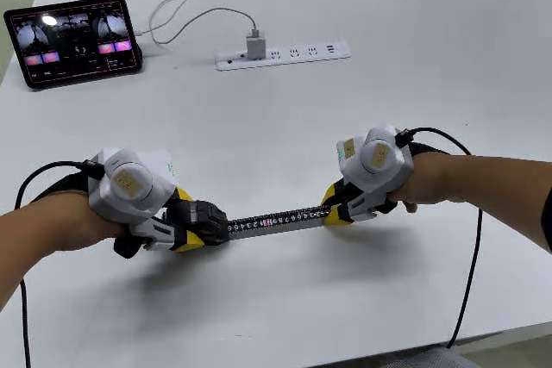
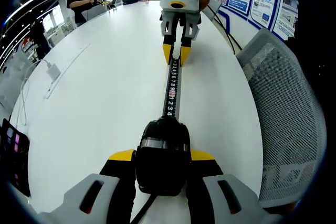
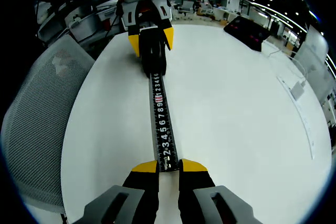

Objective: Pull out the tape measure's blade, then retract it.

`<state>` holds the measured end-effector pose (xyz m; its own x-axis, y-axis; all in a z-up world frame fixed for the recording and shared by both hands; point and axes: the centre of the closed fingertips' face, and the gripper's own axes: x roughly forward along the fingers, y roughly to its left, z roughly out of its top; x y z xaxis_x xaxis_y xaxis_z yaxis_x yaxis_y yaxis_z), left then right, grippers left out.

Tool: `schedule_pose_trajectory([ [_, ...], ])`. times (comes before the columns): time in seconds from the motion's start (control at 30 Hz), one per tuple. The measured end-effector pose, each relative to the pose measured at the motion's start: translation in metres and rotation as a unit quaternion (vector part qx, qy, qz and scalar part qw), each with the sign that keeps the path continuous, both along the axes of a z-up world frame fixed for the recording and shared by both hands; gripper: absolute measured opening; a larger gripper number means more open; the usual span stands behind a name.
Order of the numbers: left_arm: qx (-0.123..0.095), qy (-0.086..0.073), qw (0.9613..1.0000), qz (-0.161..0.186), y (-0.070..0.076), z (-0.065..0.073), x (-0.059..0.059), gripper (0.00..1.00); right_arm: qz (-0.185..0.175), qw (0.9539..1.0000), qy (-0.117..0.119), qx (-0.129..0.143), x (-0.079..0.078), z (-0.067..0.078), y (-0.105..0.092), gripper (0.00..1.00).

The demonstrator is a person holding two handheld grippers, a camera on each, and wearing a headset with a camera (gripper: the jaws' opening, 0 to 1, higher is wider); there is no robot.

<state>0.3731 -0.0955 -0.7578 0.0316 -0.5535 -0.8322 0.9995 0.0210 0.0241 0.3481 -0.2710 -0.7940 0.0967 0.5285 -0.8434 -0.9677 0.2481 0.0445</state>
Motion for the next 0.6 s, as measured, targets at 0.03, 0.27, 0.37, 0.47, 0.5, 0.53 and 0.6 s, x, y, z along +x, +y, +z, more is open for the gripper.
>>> schedule_pose_trajectory([
  [0.03,0.0,0.0,1.0,0.0,0.0,0.0,0.0001,0.32,0.0,1.0,0.0,-0.001,-0.0001,-0.0001,-0.0006,0.09],
  [0.27,-0.001,-0.001,1.0,0.0,-0.0003,0.0001,0.0001,0.32,-0.002,1.0,-0.001,-0.001,-0.0002,-0.0006,-0.004,0.09],
  [0.37,0.0,-0.001,1.0,0.0,-0.0004,0.0,0.0004,0.32,-0.002,1.0,-0.001,-0.001,-0.0003,-0.0004,-0.0056,0.09],
  [0.47,0.0,-0.001,1.0,0.0,-0.0003,0.0,0.0003,0.32,-0.003,1.0,-0.001,-0.001,-0.0005,-0.0006,-0.007,0.09],
  [0.5,0.0,-0.002,1.0,0.0,-0.0003,0.0,0.0005,0.32,-0.003,1.0,-0.002,-0.001,-0.0003,-0.0007,-0.0071,0.09],
  [0.53,0.0,-0.001,1.0,0.0,-0.0003,0.0,0.0004,0.32,-0.003,1.0,-0.001,-0.001,-0.0005,-0.0005,-0.0077,0.09],
  [0.6,-0.001,-0.001,1.0,0.001,-0.0004,0.0,0.0005,0.32,-0.004,1.0,-0.002,-0.001,-0.0006,-0.0005,-0.0086,0.09],
])
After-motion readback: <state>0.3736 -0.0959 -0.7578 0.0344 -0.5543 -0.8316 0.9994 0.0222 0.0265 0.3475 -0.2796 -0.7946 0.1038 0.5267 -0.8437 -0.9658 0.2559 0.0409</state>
